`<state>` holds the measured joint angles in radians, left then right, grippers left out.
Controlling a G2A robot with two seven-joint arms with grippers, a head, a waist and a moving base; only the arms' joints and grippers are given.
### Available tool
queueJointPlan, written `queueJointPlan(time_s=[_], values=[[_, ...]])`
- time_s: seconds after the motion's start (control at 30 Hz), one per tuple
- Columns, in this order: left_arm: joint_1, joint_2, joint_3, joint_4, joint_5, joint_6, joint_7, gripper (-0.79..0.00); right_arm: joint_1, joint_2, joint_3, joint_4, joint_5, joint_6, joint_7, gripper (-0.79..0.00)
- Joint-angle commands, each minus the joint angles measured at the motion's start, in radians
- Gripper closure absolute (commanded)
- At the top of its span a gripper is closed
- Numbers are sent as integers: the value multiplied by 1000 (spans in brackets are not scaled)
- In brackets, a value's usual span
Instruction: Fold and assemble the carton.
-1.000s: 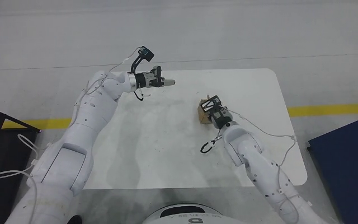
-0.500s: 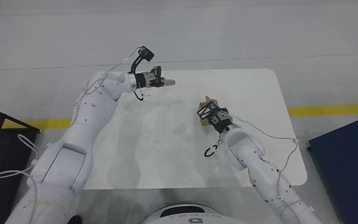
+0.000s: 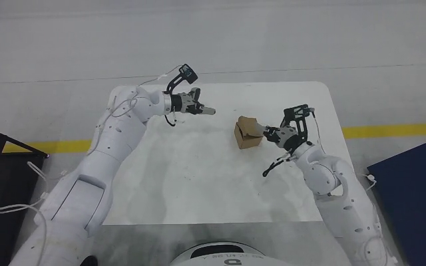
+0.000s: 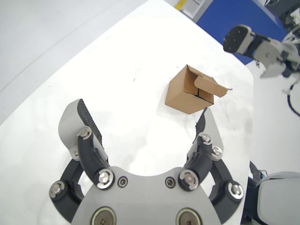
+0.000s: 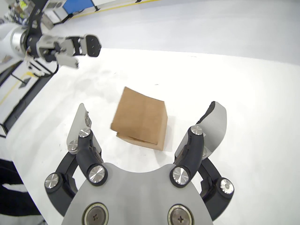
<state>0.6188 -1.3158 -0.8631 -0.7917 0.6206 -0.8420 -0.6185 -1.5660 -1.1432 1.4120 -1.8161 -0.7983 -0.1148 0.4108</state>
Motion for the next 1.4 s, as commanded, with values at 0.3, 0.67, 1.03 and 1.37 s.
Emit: queueJointPlan(time_s=[0.3,0.67,1.03,1.37], values=[[-15,-43,114,-38,85,9,16,-785,86,-13,-54,181,135,-27,63,-650],[-67,-99,197,45,126,16,97,-785,122,-13,-58,245,183,-66,79,-551],[-102,-150,258,123,206,76,173,-785,142,-14,-62,265,210,-71,81,-489],[-128,-185,278,193,214,79,190,-785,157,-15,-79,283,197,-69,82,-391]])
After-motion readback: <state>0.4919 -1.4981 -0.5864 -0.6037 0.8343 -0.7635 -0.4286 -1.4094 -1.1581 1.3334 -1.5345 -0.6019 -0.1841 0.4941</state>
